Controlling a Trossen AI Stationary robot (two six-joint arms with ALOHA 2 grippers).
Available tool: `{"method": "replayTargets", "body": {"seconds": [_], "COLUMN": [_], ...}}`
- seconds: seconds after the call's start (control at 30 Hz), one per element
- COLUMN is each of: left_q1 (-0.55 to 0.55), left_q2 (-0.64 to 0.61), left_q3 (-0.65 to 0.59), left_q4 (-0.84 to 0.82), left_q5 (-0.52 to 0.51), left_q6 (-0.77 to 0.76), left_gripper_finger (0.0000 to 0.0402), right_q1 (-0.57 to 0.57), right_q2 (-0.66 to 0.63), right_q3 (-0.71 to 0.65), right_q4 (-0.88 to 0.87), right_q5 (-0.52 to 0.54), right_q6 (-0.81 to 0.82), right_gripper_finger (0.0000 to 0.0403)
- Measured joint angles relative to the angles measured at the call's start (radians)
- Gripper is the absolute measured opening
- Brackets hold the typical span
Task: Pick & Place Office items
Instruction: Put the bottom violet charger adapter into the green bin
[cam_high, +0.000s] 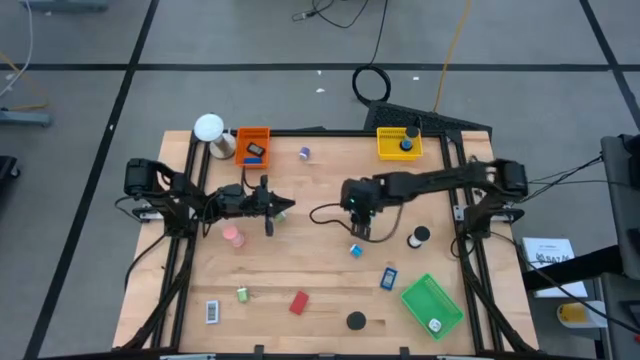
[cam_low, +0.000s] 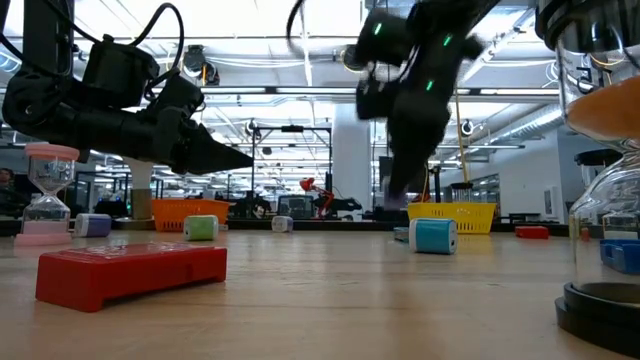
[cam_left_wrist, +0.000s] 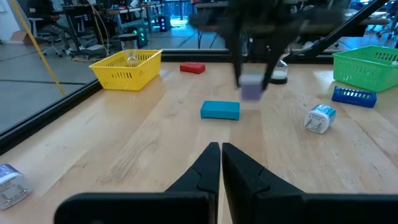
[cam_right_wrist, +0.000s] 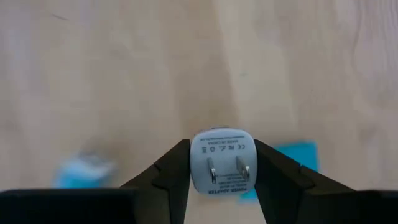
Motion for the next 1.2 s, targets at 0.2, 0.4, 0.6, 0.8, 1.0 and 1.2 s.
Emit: {"method": "replayTargets", "body": {"seconds": [0.2, 0.4, 0.6, 0.8, 1.0, 1.2], "left_q1": [0.0, 0.0, 0.0, 0.0, 0.0, 0.0], "left_q2": [0.0, 0.0, 0.0, 0.0, 0.0, 0.0], "left_q3": [0.0, 0.0, 0.0, 0.0, 0.0, 0.0], "left_q4": [0.0, 0.0, 0.0, 0.0, 0.0, 0.0], "left_q5": [0.0, 0.0, 0.0, 0.0, 0.0, 0.0], "left_q6": [0.0, 0.0, 0.0, 0.0, 0.0, 0.0], "left_gripper_finger": [0.0021, 0.0021, 0.0021, 0.0021, 0.0021, 0.0021], "right_q1": [0.167, 0.355, 0.507, 0.65, 0.772, 0.876], "right_q2": [-0.151, -0.243, -0.273, -0.273, -0.273, -0.272], "right_q3": [0.0, 0.0, 0.0, 0.0, 0.0, 0.0], "right_q4": [-0.15, -0.305, -0.422, -0.484, -0.483, -0.489], "right_q5": [0.099, 0.195, 0.195, 0.178, 0.162, 0.163], "right_q6": [0.289, 0.588, 0.858, 1.103, 1.292, 1.431], "right_gripper_finger": [0.0133, 0.0133, 0.0134, 0.0134, 0.0134, 0.0134]}}
